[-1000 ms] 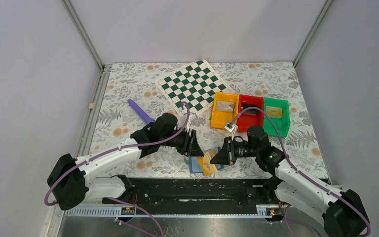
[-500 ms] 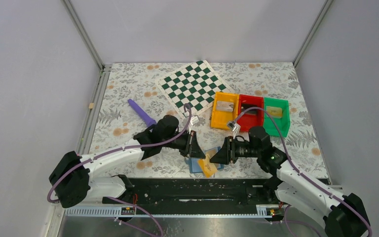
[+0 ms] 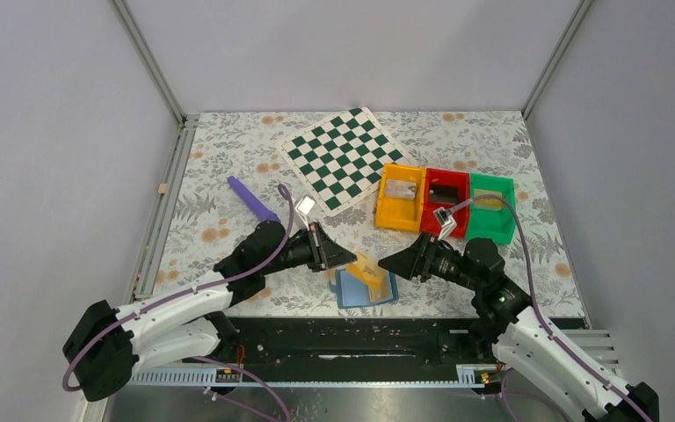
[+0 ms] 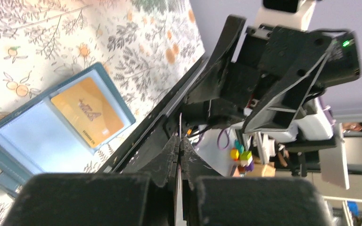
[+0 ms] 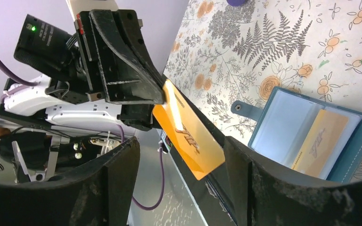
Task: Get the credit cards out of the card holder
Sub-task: Place the credit card in the storage box.
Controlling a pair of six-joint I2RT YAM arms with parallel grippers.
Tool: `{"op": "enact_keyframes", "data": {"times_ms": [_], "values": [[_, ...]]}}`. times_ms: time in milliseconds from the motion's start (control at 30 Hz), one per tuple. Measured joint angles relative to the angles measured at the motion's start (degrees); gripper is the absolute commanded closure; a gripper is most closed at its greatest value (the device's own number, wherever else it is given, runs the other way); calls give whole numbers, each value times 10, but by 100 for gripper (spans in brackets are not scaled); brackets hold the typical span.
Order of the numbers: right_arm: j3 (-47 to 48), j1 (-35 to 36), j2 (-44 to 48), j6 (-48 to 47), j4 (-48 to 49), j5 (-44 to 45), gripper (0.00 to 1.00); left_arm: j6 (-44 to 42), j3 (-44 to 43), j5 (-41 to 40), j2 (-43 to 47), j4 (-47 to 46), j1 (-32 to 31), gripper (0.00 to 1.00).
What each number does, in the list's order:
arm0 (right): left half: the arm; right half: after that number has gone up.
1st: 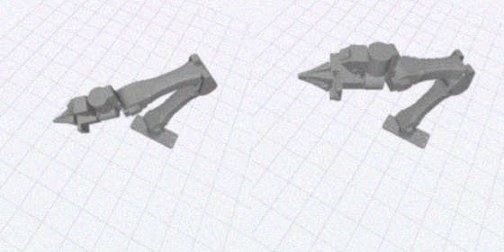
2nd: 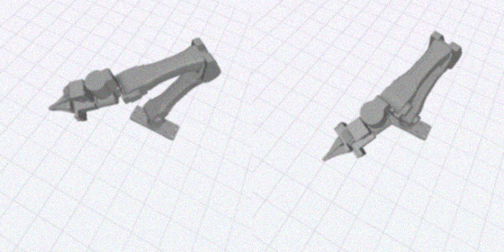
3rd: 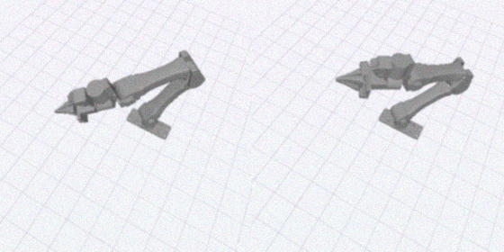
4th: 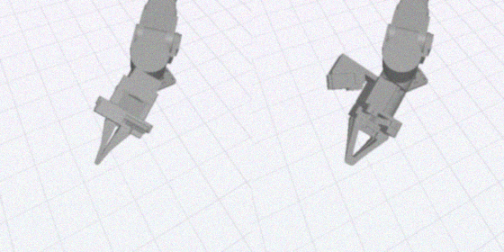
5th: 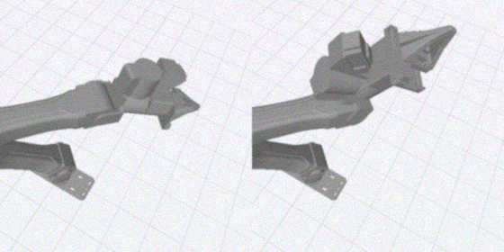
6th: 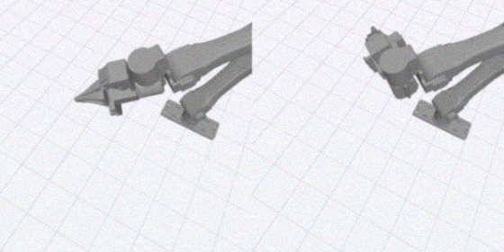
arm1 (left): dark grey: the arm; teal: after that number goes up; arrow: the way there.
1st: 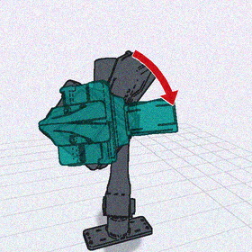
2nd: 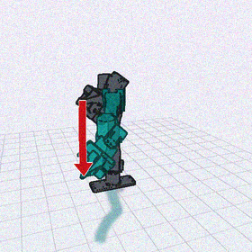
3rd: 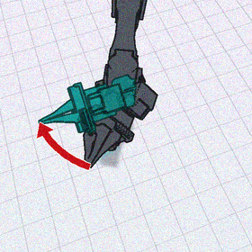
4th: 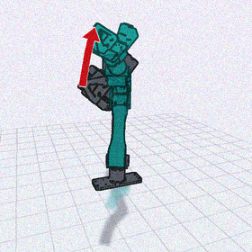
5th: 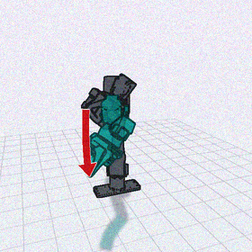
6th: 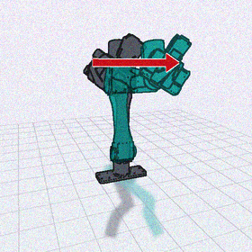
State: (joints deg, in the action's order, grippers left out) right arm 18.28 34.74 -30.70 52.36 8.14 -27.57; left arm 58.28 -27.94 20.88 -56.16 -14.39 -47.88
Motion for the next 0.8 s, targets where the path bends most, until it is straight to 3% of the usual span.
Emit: {"op": "enact_keyframes", "data": {"times_ms": [333,600,667,767,800], "values": [[-41,0,-19,57,86,16,41,64,36,-63,9,-89,1,100],[-65,0,-32,88,150,14,68,83,52,-88,13,-126,1,100],[-65,0,-31,92,158,15,76,89,57,-96,14,-137,1,100],[-66,0,-32,95,171,16,98,93,63,-105,14,-143,1,100],[-66,0,-33,98,176,16,100,94,64,-107,14,-145,1,98]]}}
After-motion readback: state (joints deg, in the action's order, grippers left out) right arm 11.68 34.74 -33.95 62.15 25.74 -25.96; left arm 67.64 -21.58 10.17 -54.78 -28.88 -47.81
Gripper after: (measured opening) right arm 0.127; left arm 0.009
